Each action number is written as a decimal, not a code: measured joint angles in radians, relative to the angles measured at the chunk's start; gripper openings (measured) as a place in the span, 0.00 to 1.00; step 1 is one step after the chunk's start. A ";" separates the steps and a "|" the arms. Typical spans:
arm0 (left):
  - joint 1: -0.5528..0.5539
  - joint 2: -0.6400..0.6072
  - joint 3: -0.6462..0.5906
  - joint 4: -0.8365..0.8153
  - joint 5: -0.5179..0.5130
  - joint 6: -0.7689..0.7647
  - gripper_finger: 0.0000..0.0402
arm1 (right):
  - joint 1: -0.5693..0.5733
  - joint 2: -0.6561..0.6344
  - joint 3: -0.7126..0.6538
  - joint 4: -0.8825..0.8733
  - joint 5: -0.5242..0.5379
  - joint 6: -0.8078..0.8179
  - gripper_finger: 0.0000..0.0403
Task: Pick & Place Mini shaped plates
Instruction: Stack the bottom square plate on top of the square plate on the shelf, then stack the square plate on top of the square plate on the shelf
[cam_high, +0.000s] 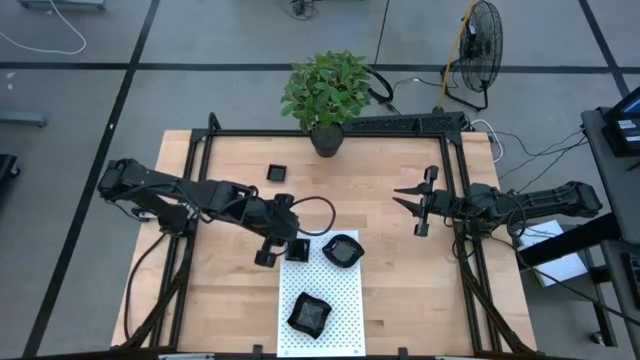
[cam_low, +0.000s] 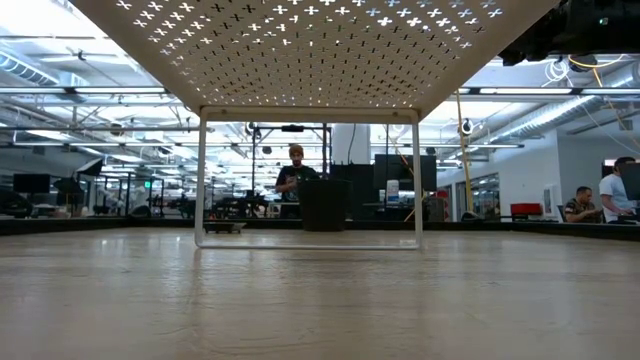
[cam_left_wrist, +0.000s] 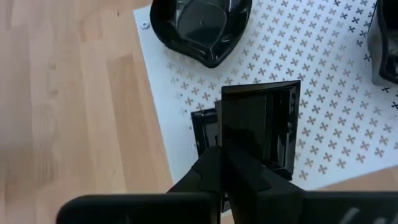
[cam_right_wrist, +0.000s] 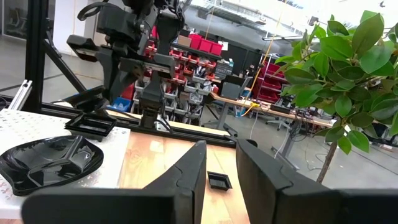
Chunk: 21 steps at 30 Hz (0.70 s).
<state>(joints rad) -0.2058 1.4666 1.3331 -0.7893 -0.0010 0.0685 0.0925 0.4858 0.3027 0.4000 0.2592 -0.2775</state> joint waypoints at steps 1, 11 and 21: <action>0.000 0.000 0.000 0.003 0.000 0.000 0.04 | 0.000 0.000 0.000 0.000 0.000 0.000 0.19; 0.000 0.000 0.000 -0.001 0.000 -0.019 0.18 | 0.000 0.000 0.000 0.000 -0.001 0.001 0.19; 0.030 -0.083 0.001 -0.141 -0.299 -0.122 0.22 | 0.000 0.000 0.000 0.000 -0.002 0.000 0.19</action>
<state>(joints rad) -0.1758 1.3833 1.3342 -0.9303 -0.3000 -0.0531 0.0926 0.4858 0.3023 0.3996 0.2577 -0.2771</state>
